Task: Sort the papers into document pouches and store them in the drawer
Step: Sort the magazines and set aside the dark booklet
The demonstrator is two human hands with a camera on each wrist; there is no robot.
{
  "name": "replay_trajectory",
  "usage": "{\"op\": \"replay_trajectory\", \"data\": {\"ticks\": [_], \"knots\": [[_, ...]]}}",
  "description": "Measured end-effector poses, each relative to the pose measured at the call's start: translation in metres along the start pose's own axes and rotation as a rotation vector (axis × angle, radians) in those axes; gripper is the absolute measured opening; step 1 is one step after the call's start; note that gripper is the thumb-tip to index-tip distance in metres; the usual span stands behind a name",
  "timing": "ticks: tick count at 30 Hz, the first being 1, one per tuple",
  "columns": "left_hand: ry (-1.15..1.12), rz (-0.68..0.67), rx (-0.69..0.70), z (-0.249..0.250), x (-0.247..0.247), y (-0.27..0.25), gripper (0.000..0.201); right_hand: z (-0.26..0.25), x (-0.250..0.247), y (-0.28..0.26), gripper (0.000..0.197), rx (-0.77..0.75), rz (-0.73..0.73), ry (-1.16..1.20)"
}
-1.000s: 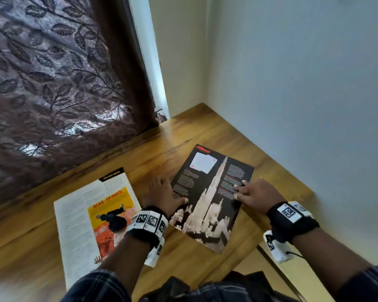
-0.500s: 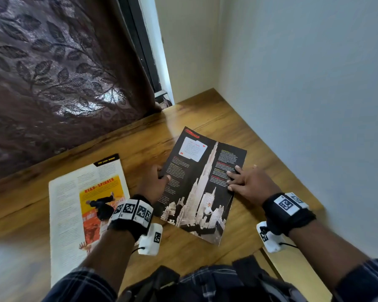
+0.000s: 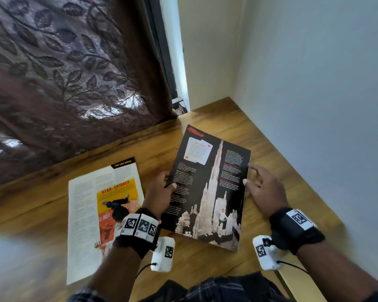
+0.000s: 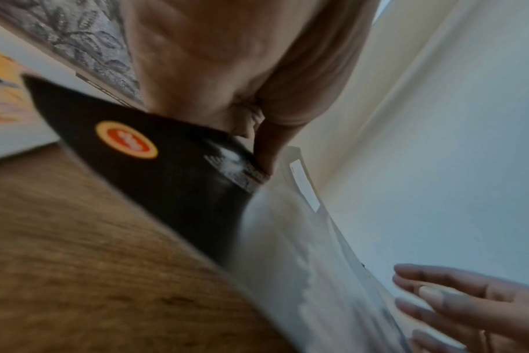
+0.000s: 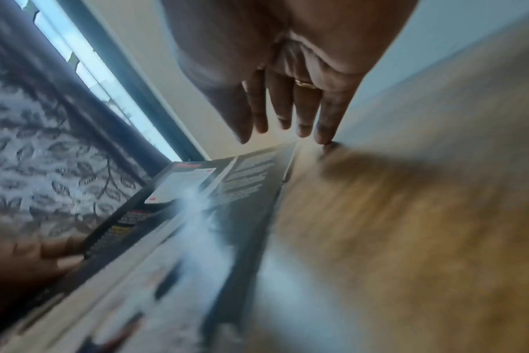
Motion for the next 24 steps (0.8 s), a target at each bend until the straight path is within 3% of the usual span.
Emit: {"op": "replay_trajectory", "data": {"ticks": [3, 6, 10, 15, 17, 21, 24], "knots": [[-0.097, 0.041, 0.008, -0.005, -0.022, -0.013, 0.023, -0.015, 0.019, -0.003, 0.053, 0.125, -0.107, 0.259], [-0.148, 0.082, 0.008, -0.013, -0.057, -0.030, 0.023, -0.044, 0.049, -0.009, 0.039, 0.132, -0.259, 0.344], [-0.141, 0.193, 0.007, -0.034, -0.117, -0.056, 0.028, -0.099, 0.090, -0.022, 0.013, -0.029, -0.347, 0.222], [-0.041, 0.328, -0.019, -0.068, -0.184, -0.083, 0.035, -0.147, 0.151, -0.040, 0.007, -0.029, -0.487, 0.196], [0.035, 0.367, -0.027, -0.080, -0.207, -0.094, 0.043, -0.164, 0.180, -0.040, 0.010, -0.053, -0.520, 0.076], [0.272, 0.346, 0.047, -0.092, -0.234, -0.107, 0.078, -0.209, 0.211, -0.046, 0.016, -0.086, -0.496, -0.079], [0.434, 0.254, 0.025, -0.105, -0.239, -0.108, 0.077, -0.223, 0.222, -0.050, 0.024, -0.050, -0.432, -0.127]]}}
Point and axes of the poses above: each hand's wrist, its own y-axis towards the middle knuckle, its own x-axis out of the palm, z = x × y, the point moved 7 cm from there along y, towards the middle knuckle, and after that the axes turned 12 degrees about -y, right-handed, at the moved point
